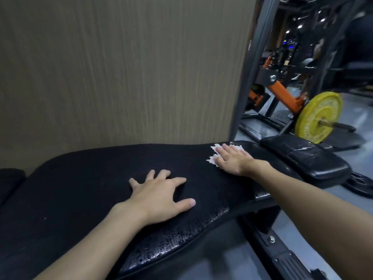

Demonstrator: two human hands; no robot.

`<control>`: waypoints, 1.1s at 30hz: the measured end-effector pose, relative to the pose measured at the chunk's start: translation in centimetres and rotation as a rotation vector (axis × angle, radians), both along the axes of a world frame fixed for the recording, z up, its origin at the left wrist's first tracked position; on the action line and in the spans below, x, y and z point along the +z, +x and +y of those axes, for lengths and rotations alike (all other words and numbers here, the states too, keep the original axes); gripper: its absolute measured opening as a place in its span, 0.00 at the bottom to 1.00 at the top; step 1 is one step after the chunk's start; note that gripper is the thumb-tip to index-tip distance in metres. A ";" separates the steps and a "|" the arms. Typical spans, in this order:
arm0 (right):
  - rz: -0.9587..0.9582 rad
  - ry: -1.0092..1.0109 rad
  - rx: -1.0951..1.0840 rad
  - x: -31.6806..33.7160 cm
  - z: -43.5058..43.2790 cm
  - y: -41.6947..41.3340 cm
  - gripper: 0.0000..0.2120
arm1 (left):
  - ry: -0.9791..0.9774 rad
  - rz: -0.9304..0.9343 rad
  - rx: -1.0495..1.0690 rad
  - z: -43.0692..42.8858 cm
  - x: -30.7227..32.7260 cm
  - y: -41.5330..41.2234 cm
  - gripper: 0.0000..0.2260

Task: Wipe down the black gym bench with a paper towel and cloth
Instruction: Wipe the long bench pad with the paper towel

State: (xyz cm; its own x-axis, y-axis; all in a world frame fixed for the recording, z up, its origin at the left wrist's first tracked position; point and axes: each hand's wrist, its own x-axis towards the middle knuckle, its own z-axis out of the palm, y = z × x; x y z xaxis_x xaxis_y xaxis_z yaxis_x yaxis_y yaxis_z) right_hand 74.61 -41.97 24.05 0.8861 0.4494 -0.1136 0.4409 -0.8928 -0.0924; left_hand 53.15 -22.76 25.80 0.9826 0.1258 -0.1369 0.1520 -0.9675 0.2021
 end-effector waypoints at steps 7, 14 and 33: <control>-0.023 0.015 -0.220 0.0 -8.1 1.0 0.32 | -0.006 0.042 0.003 0.1 0.4 0.4 0.36; -0.066 -0.002 -0.316 -0.9 -6.9 -2.7 0.36 | -0.025 -0.016 -0.032 0.5 0.0 -0.4 0.35; -0.040 -0.017 0.348 -0.5 25.2 -21.2 0.34 | -0.065 -0.231 0.239 15.5 -0.1 -17.5 0.30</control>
State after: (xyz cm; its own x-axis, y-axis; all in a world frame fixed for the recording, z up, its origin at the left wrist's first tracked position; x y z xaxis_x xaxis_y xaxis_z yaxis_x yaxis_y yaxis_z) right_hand 53.46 -16.80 23.57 0.6837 0.7240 -0.0917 0.7224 -0.6893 -0.0555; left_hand 35.62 -7.28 25.74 0.9323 0.3546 0.0708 0.3159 -0.8940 0.3177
